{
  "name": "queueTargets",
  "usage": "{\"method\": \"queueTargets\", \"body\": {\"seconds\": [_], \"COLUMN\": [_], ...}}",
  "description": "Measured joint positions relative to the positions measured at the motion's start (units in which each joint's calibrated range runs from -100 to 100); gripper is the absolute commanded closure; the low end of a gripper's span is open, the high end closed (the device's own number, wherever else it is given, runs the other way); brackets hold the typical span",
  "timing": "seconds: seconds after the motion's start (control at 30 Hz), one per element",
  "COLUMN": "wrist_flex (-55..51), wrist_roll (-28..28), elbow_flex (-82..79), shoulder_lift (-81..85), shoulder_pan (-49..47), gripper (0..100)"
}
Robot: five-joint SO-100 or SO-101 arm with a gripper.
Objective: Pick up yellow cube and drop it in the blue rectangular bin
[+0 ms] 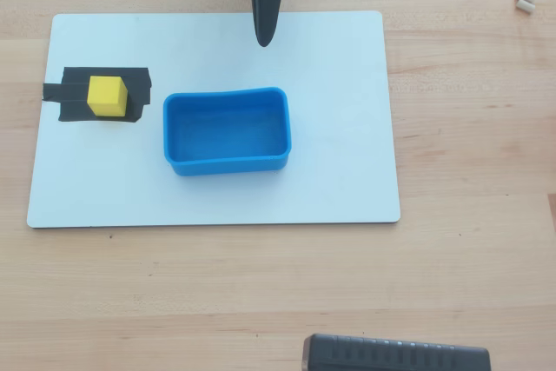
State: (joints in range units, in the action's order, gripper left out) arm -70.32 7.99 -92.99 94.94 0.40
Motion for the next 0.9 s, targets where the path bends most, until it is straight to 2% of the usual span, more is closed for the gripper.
{"method": "queueTargets", "body": {"seconds": [0.63, 0.77, 0.9], "wrist_flex": [-0.1, -1.7, -2.4], "wrist_roll": [0.1, 0.8, 1.0], "elbow_flex": [-0.2, 5.3, 14.9], "shoulder_lift": [0.1, -1.4, -11.6], "shoulder_pan": [-0.4, 1.2, 2.9], "gripper": [100, 100, 100]}}
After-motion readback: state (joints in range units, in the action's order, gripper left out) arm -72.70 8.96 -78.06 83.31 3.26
